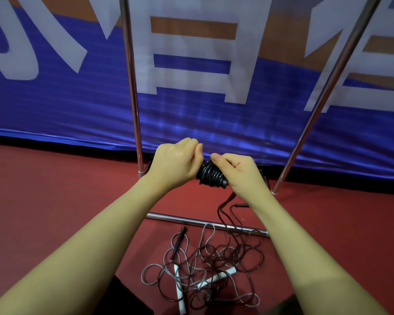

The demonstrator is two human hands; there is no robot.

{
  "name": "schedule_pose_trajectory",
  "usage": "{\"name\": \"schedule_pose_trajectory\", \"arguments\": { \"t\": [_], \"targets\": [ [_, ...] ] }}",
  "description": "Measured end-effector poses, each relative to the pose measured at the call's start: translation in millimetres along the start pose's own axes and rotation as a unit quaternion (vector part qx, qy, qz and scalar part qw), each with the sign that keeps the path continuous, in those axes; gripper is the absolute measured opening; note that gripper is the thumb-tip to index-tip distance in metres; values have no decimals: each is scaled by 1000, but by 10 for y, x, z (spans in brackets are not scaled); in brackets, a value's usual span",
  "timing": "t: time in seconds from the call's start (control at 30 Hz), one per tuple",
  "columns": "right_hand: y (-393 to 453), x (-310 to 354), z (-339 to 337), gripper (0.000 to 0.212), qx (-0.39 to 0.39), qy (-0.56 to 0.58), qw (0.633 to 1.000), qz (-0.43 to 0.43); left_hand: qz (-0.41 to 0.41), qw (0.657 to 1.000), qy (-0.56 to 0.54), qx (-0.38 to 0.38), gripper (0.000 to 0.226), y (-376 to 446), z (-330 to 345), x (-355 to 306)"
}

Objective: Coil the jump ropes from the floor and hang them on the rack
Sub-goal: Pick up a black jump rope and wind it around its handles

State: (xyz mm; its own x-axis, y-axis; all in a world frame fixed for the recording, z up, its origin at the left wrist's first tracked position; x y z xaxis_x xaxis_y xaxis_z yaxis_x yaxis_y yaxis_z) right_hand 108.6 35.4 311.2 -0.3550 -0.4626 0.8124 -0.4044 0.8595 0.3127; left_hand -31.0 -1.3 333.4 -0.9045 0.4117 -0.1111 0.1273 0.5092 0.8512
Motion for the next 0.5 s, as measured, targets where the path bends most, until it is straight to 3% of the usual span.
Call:
{"name": "schedule_pose_trajectory", "arguments": {
  "t": [0.23, 0.5],
  "targets": [
    [-11, 65, -36, 50, -73, -3, 997, -27, -49, 997, 36, -41, 42, 51, -14, 72],
    [-64, 98, -55, 49, -107, 3, 994, -27, -147, 989, -3, 1, 49, 30, -16, 106]
  ]
}}
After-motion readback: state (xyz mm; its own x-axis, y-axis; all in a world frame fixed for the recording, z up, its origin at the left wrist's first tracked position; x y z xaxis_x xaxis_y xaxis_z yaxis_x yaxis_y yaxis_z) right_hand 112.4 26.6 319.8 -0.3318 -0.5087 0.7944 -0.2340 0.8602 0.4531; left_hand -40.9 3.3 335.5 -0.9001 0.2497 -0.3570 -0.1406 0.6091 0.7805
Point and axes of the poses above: each hand's wrist, its own y-axis towards the middle knuckle, its own z-axis out of the palm, x = y × z, the point moved 5 cm from there along y, towards the middle knuckle, and after that the axes turned 10 degrees about -y, right-handed, at the moved point
